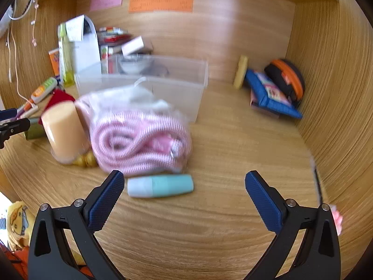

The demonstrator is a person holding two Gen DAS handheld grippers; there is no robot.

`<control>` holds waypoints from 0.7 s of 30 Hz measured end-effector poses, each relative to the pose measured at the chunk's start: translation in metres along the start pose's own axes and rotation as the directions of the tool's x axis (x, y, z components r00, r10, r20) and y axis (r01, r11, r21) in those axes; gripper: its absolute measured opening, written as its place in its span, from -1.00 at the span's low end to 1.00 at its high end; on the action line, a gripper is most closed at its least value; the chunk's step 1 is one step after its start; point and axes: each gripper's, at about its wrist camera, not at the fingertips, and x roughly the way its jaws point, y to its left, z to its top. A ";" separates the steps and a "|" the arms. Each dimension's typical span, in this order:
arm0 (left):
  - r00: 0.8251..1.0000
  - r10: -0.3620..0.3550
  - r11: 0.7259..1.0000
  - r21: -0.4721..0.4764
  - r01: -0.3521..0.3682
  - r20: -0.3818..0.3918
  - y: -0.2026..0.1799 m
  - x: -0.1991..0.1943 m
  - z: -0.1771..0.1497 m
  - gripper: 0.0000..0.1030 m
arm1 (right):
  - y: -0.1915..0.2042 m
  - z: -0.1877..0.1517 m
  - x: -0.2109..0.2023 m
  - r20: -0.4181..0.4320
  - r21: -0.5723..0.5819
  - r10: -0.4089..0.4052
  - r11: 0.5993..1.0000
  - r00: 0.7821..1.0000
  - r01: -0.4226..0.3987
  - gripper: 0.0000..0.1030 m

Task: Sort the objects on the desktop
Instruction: 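Grasp the dark green bottle with the left tool while the right grasps the mint tube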

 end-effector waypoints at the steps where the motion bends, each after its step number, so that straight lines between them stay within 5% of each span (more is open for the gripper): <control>1: 1.000 -0.011 1.000 -0.005 0.011 -0.016 0.002 0.004 0.000 1.00 | -0.001 -0.002 0.003 -0.011 0.004 0.004 1.000 1.000 -0.004 1.00; 14: 0.996 -0.045 0.999 -0.012 0.044 -0.080 0.004 0.040 -0.002 1.00 | -0.006 -0.006 0.028 -0.081 0.070 0.130 0.990 0.988 -0.124 0.98; 16: 0.995 -0.056 0.998 -0.022 0.054 -0.083 0.006 0.042 0.000 0.93 | -0.001 -0.004 0.029 -0.081 0.051 0.129 0.991 0.988 -0.126 0.98; 18: 0.994 -0.060 0.998 -0.025 0.058 -0.095 0.006 0.046 0.002 0.61 | 0.003 -0.004 0.031 -0.086 0.041 0.124 0.992 0.989 -0.121 0.96; 21: 0.995 -0.043 0.999 -0.019 0.041 -0.090 0.005 0.047 0.003 0.61 | 0.008 -0.004 0.034 -0.087 0.019 0.114 0.993 0.990 -0.113 0.81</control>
